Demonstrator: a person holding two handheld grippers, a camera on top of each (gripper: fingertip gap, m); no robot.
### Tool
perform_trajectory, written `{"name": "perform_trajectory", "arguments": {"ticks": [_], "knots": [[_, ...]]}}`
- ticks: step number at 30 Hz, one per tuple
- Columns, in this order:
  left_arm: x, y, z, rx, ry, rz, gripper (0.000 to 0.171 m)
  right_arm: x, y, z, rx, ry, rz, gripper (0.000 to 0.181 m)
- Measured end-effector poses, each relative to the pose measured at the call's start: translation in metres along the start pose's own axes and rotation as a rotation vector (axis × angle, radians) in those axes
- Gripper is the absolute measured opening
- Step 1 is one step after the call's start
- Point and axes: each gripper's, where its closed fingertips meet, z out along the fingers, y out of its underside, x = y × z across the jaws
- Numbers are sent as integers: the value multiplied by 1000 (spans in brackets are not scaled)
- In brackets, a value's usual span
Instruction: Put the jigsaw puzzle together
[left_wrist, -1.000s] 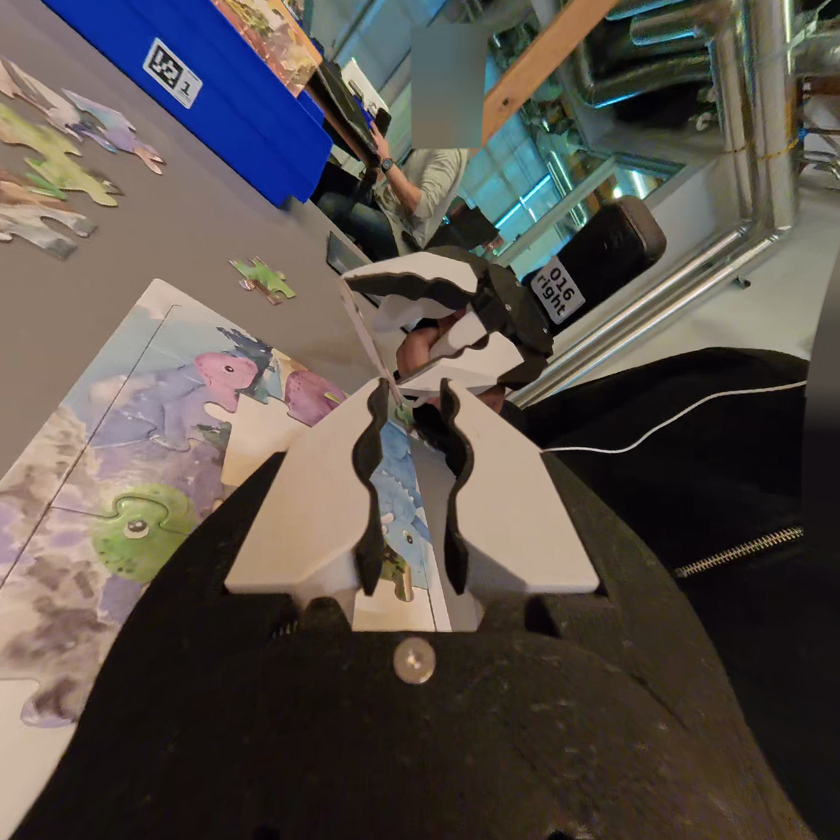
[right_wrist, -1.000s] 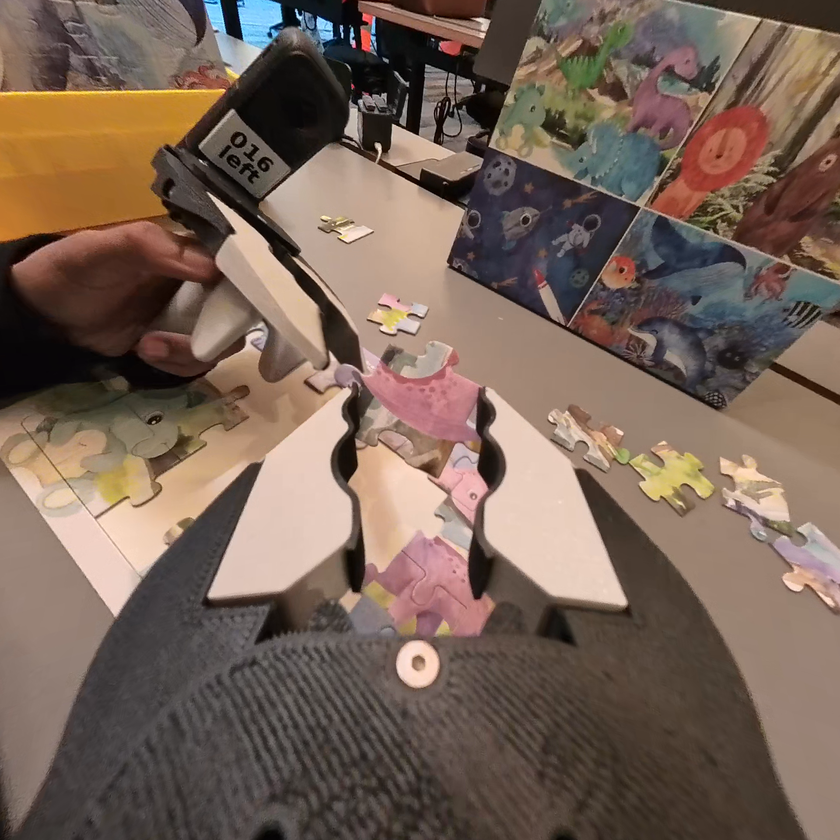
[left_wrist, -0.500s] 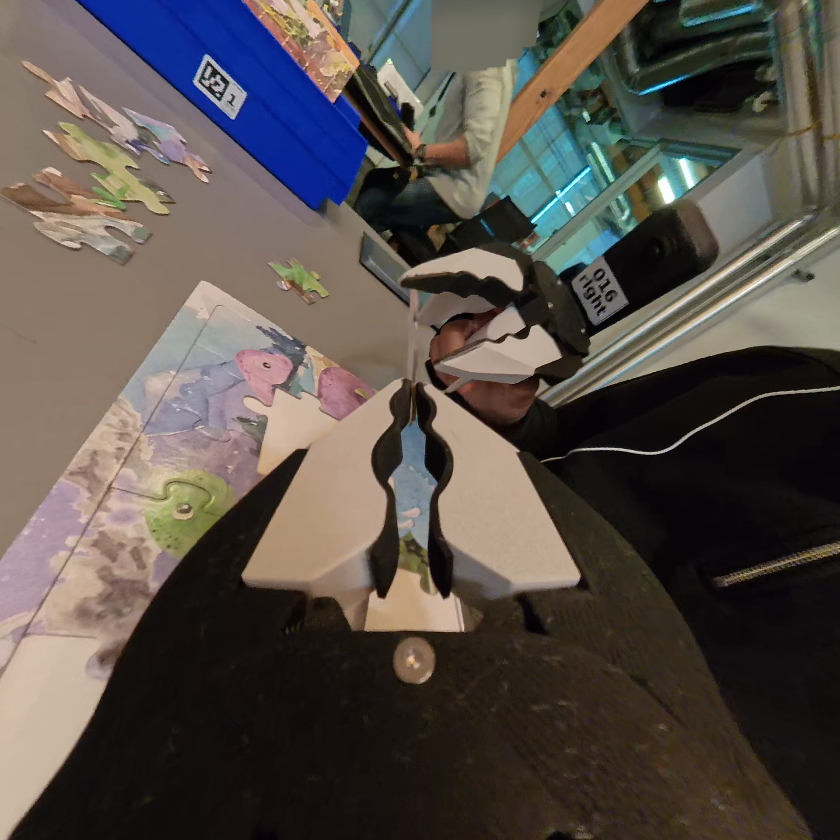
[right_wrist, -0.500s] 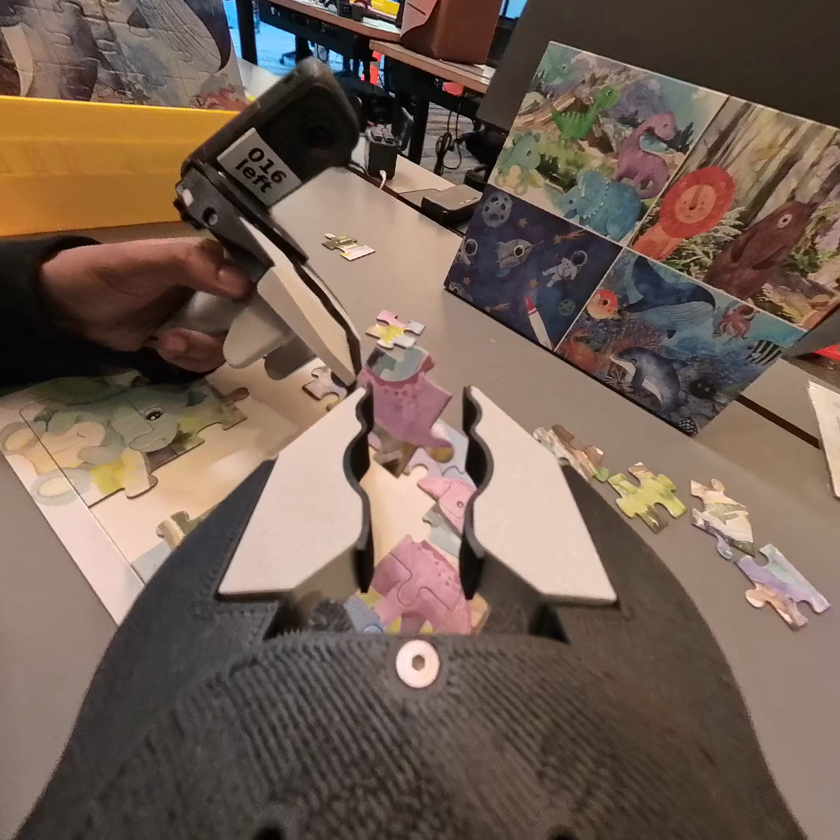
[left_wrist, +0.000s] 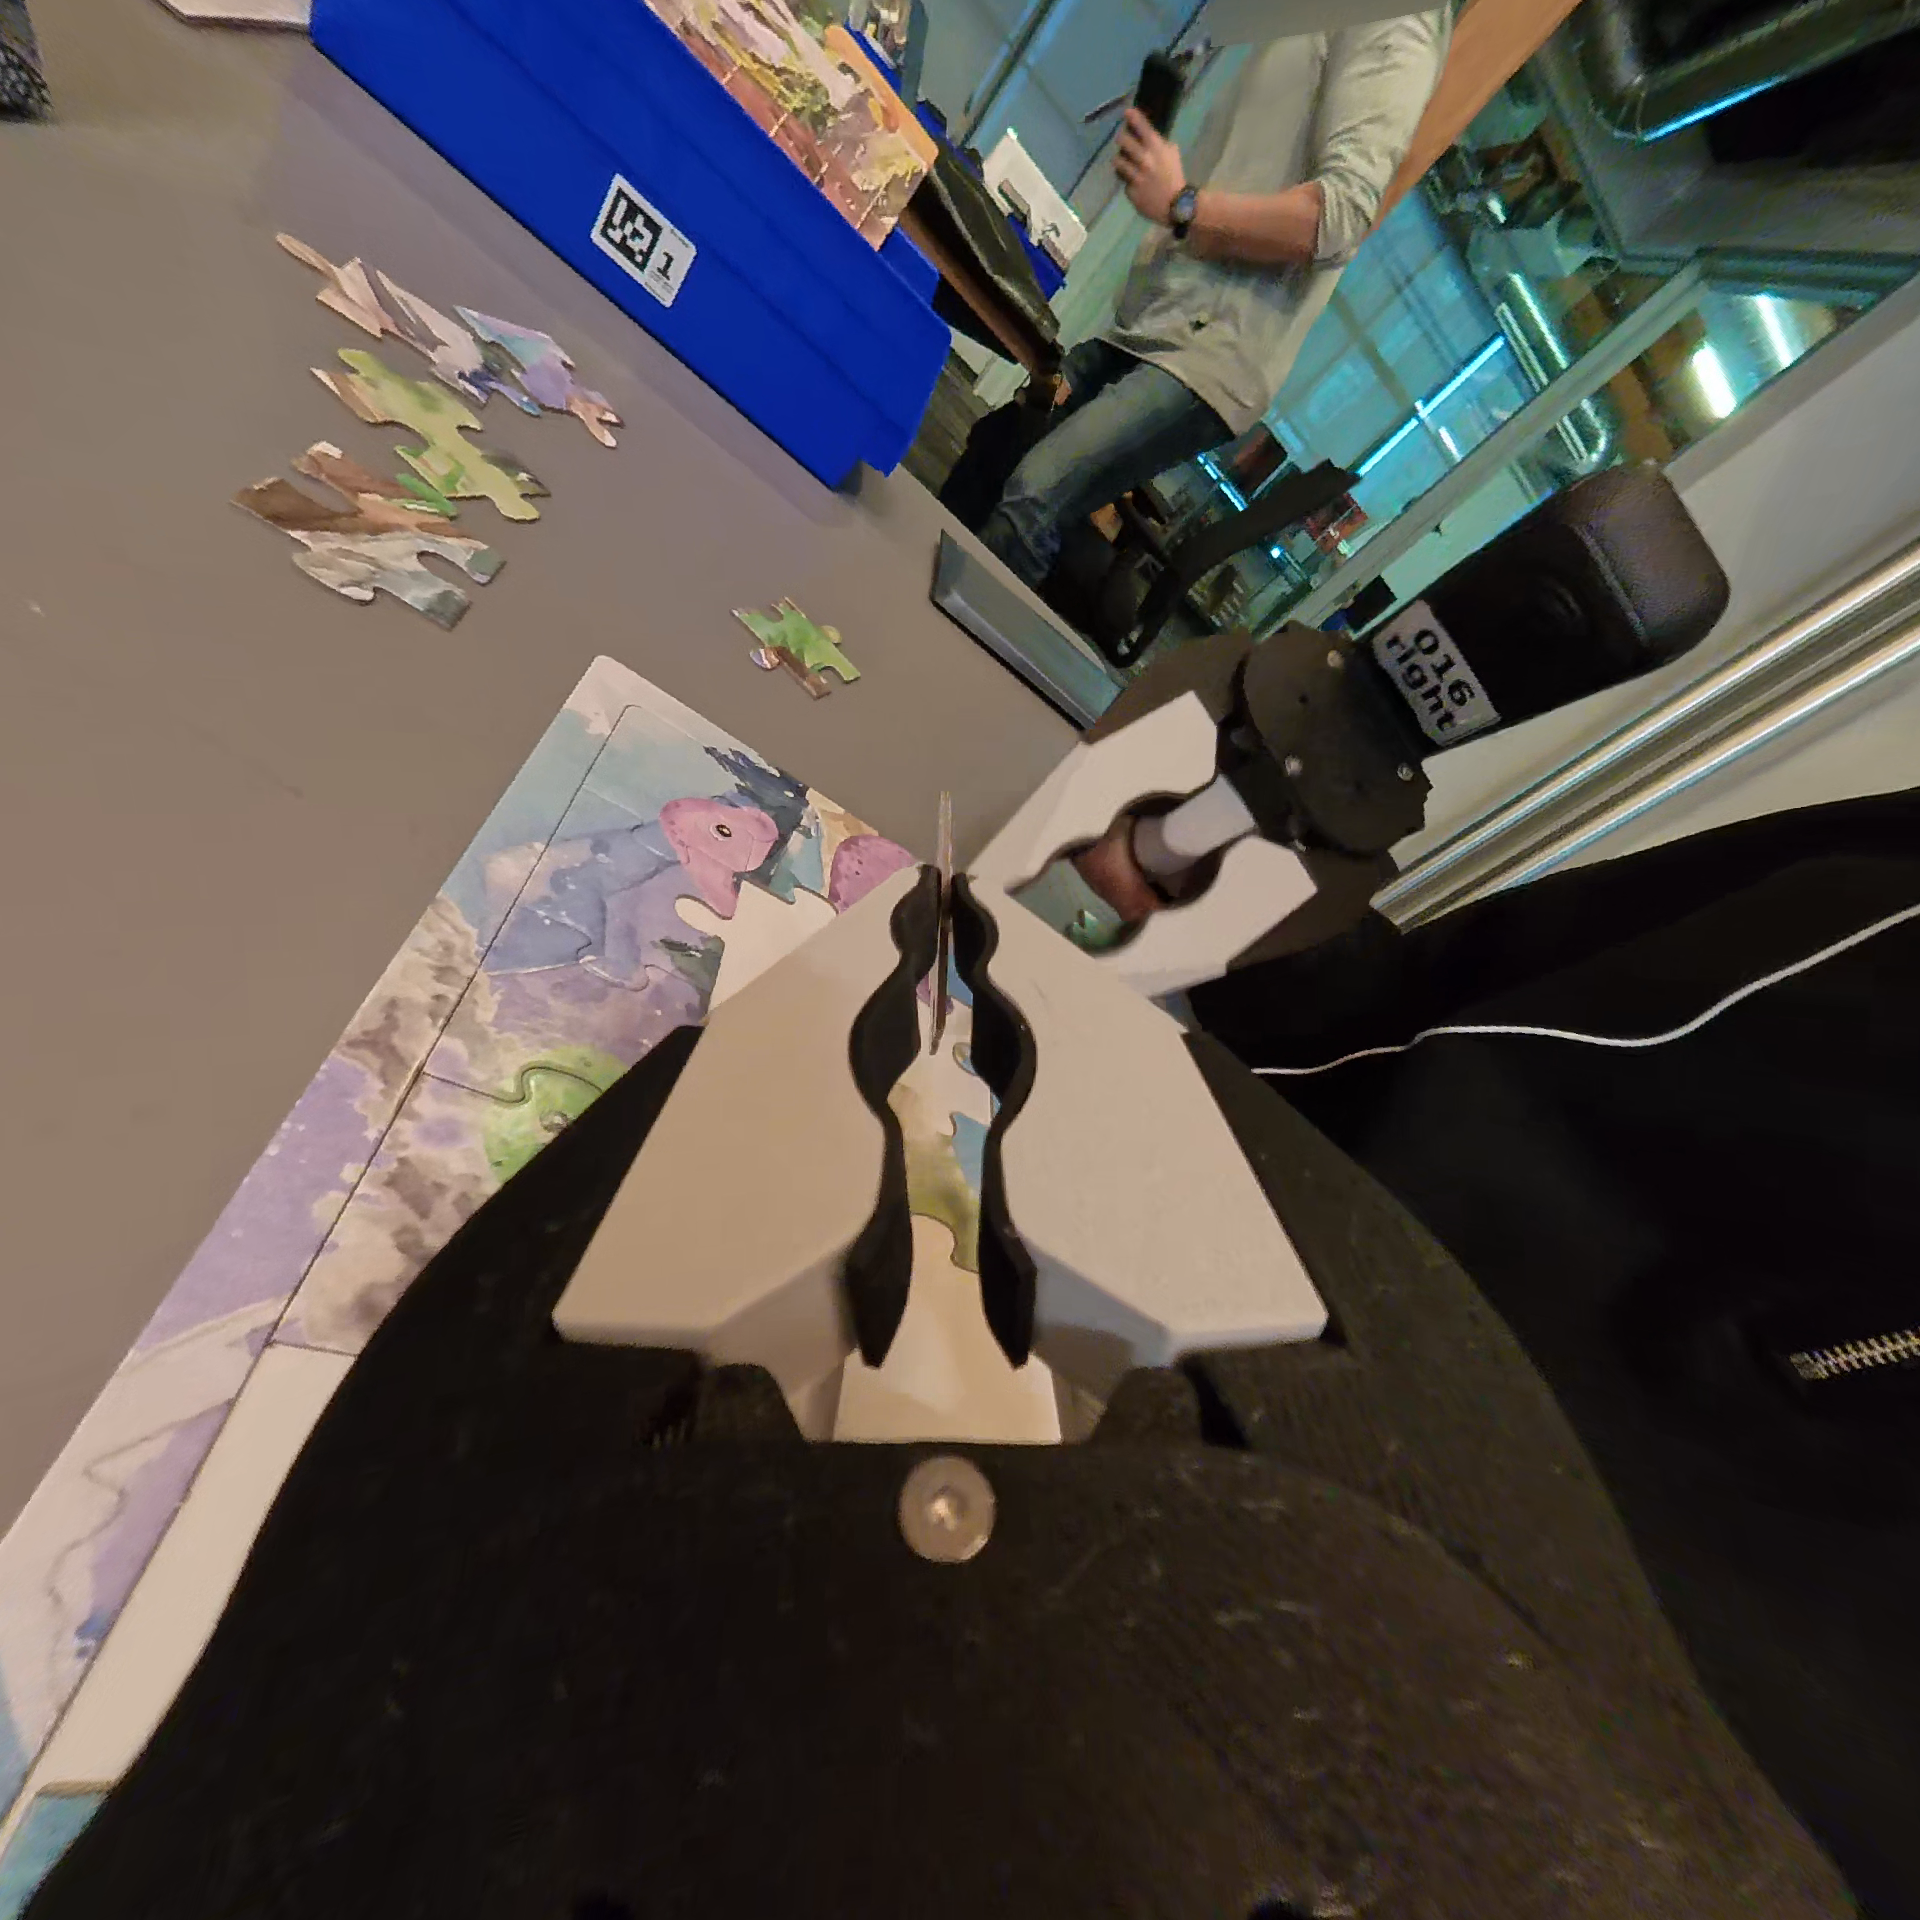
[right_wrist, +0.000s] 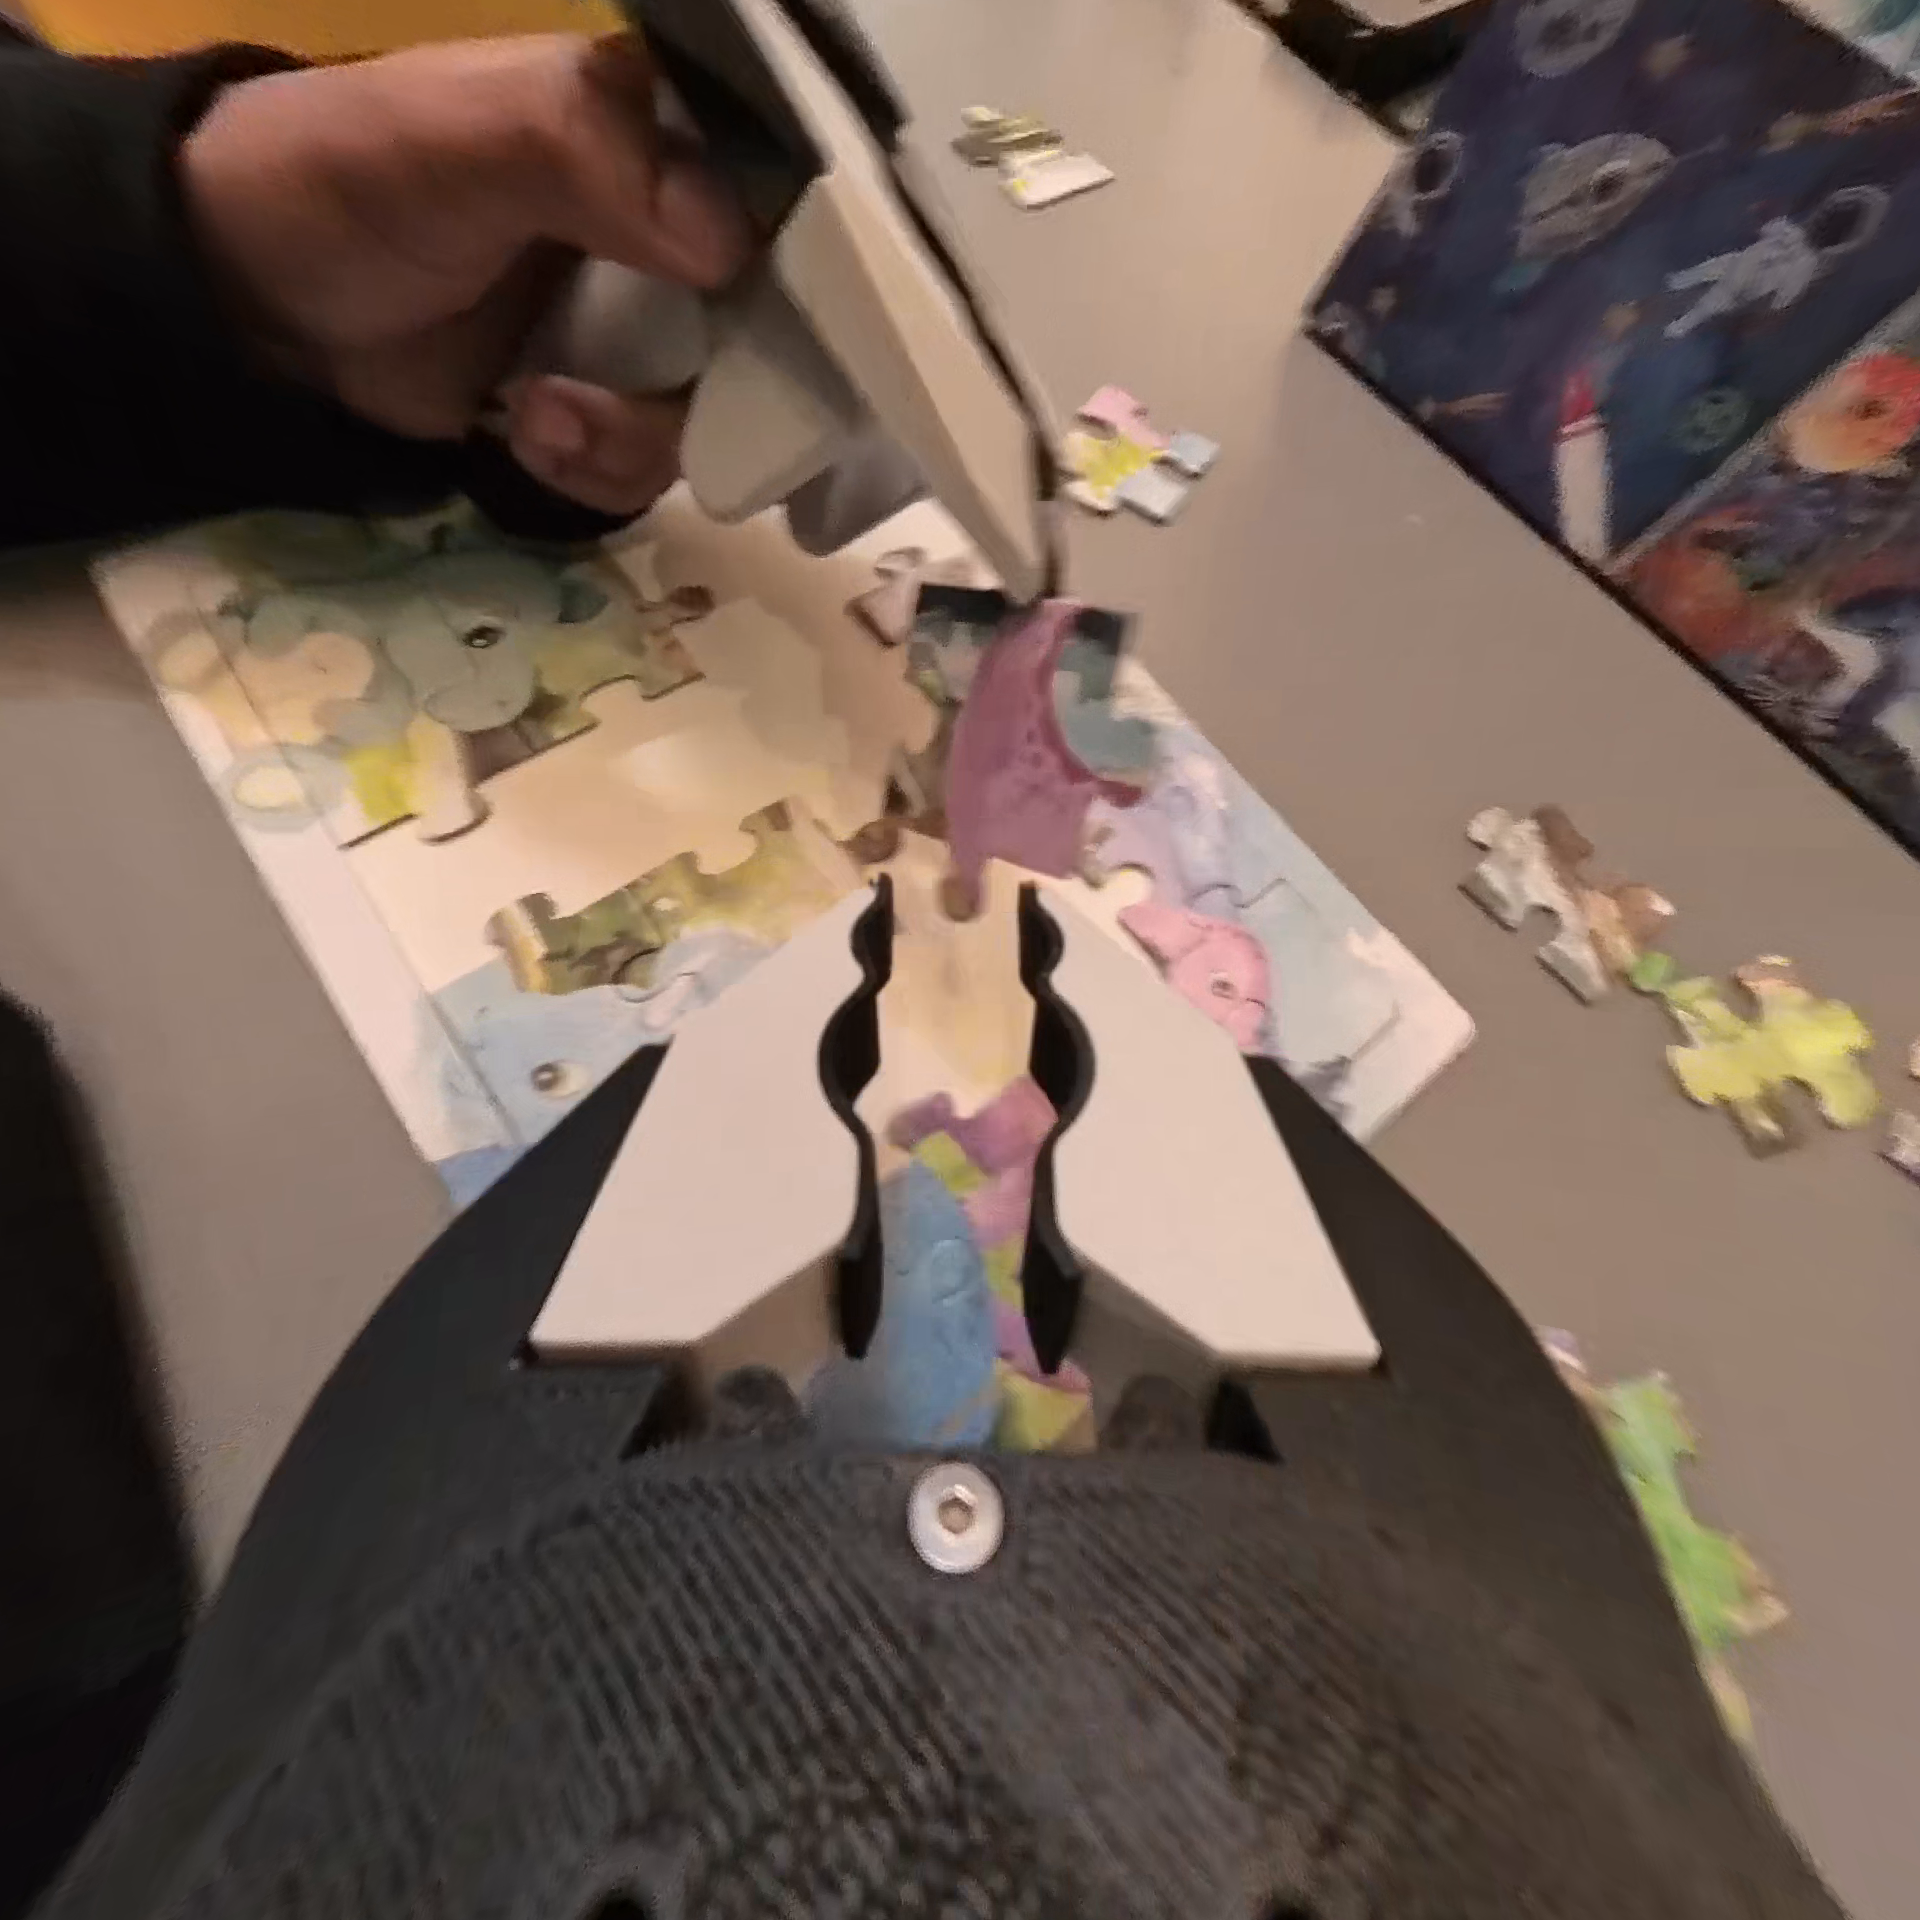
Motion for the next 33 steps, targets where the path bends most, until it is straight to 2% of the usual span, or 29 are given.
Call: {"name": "perform_trajectory", "arguments": {"ticks": [3,6,8,10,13,15,18,21,23,26,28,30,33], "knots": [[0,0,0,-6,-5,7,0,21,-5,-10,45,107,1,26],[2,1,1,-9,9,-3,0,19,-16,-13,114,123,-62,39],[3,3,2,-20,21,-8,0,17,-24,-15,179,133,-97,34],[5,5,3,-35,28,0,0,19,-30,-18,247,65,33,28],[11,5,3,-49,47,28,0,23,-31,-20,291,-139,315,33],[14,6,4,-60,59,47,0,19,-34,-23,334,-274,441,32],[22,10,6,-82,94,84,0,8,-36,-27,374,-417,521,22],[29,15,11,-107,112,127,0,-3,-29,-24,335,-464,511,13],[29,18,13,-118,108,149,0,-2,-25,-22,327,-433,488,2],[18,16,14,-110,28,158,4,1,-23,-19,304,-411,489,0],[1,8,10,-70,-85,173,23,11,-16,-12,265,-352,512,0],[-9,1,2,-37,-155,197,32,26,-6,-6,227,-281,591,0],[-14,-7,-5,-4,-207,221,34,40,6,2,190,-260,763,0]]}}
